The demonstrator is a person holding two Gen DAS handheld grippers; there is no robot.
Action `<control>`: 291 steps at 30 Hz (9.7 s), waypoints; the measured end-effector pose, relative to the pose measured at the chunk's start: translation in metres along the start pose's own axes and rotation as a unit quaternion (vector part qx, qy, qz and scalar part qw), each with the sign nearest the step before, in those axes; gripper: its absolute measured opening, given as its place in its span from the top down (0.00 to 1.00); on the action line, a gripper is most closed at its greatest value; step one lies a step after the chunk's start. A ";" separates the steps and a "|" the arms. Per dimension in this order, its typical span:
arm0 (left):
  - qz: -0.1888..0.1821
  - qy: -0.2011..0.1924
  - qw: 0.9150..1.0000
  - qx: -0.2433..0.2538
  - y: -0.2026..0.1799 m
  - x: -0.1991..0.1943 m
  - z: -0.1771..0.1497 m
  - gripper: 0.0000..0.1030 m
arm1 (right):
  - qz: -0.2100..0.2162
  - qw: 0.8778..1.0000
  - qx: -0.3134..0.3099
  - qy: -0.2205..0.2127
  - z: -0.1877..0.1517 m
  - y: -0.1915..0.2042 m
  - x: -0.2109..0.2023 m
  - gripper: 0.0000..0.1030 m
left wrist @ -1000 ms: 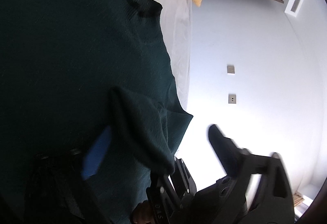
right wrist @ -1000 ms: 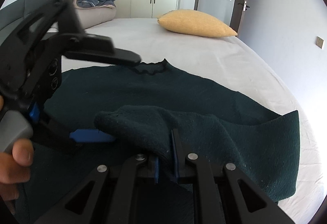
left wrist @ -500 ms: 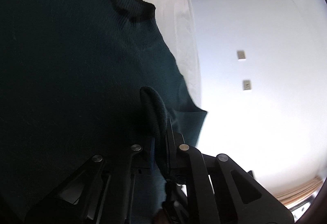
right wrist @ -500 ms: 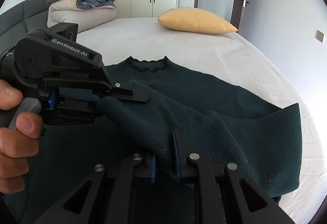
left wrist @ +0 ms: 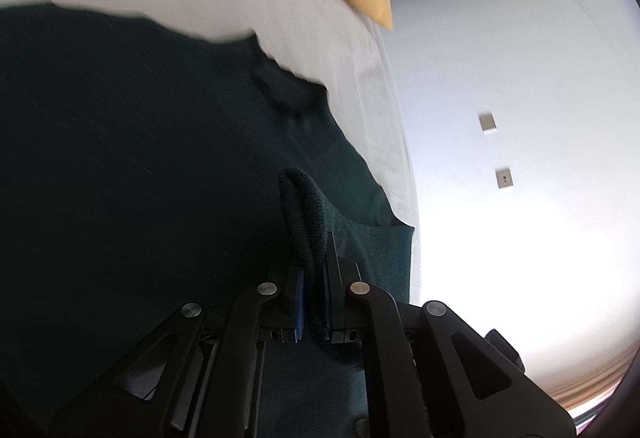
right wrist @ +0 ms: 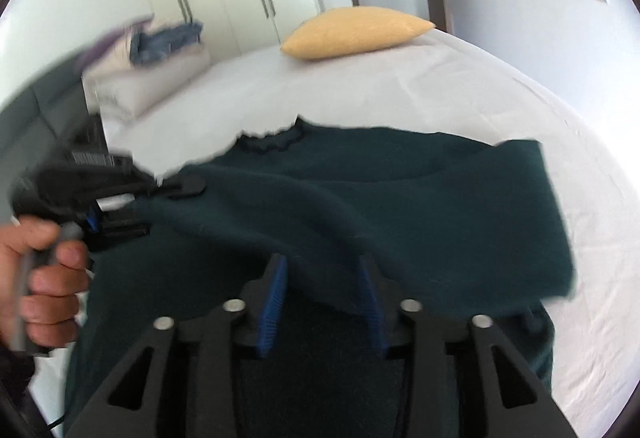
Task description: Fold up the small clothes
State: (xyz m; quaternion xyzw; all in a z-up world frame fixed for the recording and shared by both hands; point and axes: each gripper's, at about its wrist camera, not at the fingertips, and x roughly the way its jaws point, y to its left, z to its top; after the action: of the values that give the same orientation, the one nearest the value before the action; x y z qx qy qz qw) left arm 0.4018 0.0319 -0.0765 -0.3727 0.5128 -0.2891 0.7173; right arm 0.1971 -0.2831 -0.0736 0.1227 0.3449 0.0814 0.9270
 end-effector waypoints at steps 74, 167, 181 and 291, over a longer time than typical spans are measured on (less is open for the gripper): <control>0.076 -0.053 0.996 -0.013 0.089 -0.049 0.001 0.95 | 0.229 0.848 0.478 -0.020 -0.023 -0.168 0.029 0.39; 0.041 -0.412 0.850 -0.324 0.284 -0.432 -0.158 0.14 | 0.332 0.896 0.275 0.109 0.023 0.028 -0.001 0.31; -0.035 -0.422 0.808 -0.409 0.329 -0.403 -0.119 0.69 | 0.327 0.897 0.271 0.119 0.014 0.047 0.003 0.31; 0.317 -0.120 0.913 0.227 0.030 -0.141 -0.057 0.87 | 0.037 0.980 0.029 0.193 0.065 -0.030 0.091 0.91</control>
State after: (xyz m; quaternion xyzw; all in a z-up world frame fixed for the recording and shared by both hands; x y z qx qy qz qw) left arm 0.3054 0.1473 -0.0387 -0.0501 0.4344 -0.1081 0.8928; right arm 0.3098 -0.3010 -0.0908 0.1446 0.5150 0.1278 0.8352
